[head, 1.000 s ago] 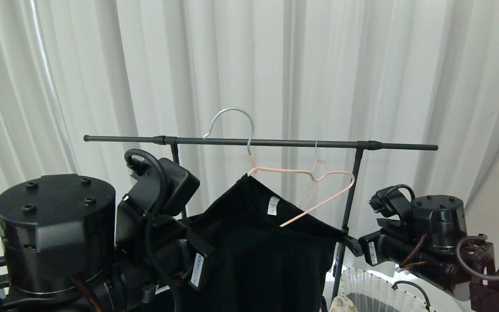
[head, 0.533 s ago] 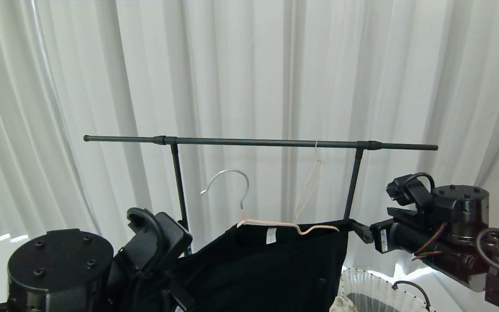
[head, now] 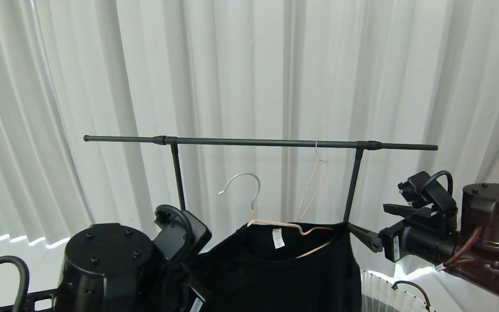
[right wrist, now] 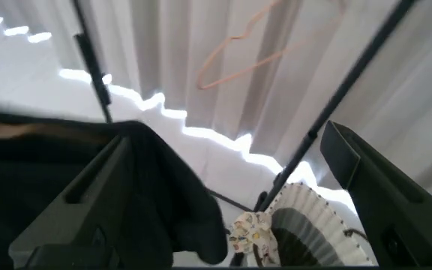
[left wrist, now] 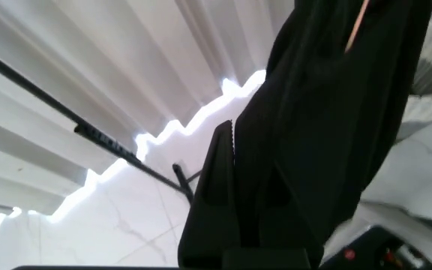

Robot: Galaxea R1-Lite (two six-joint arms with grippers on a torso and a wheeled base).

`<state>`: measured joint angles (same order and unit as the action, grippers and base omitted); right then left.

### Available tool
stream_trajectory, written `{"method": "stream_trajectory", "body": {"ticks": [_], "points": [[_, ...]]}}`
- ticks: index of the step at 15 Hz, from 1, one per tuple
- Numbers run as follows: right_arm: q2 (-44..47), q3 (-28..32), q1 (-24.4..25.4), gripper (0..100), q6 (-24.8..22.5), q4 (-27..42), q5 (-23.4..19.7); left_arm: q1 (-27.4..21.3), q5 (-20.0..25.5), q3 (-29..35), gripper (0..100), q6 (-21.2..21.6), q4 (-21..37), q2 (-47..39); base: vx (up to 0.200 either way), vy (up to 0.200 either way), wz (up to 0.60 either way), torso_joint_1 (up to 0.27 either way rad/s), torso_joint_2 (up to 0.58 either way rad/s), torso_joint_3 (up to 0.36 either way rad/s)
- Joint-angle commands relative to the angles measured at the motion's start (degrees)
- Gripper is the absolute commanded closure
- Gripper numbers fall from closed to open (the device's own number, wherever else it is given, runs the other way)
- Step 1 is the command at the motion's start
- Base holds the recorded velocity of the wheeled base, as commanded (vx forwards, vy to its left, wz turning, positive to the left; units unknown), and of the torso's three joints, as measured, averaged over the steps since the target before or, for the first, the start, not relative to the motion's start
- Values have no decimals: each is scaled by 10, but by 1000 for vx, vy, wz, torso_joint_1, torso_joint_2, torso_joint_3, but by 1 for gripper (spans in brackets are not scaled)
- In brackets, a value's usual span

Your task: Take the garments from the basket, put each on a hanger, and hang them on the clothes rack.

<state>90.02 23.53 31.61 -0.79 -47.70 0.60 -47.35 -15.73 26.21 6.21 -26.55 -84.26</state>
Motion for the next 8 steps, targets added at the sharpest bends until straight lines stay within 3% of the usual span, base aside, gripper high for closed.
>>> {"method": "stream_trajectory", "body": {"ticks": [1, 4, 8], "points": [[-21, -23, 5, 0, -22, 1, -19, 8, -1, 24, 100, -1, 0, -25, 0, 0, 0, 0, 0, 0], [-25, -38, 5, 0, -72, 1, -47, 10, -1, 23, 100, -2, -2, -23, 0, 0, 0, 0, 0, 0], [-43, -40, 18, 0, -100, 2, -94, 5, 1, 2, 100, 2, -43, -25, 0, 0, 0, 0, 0, 0]]}}
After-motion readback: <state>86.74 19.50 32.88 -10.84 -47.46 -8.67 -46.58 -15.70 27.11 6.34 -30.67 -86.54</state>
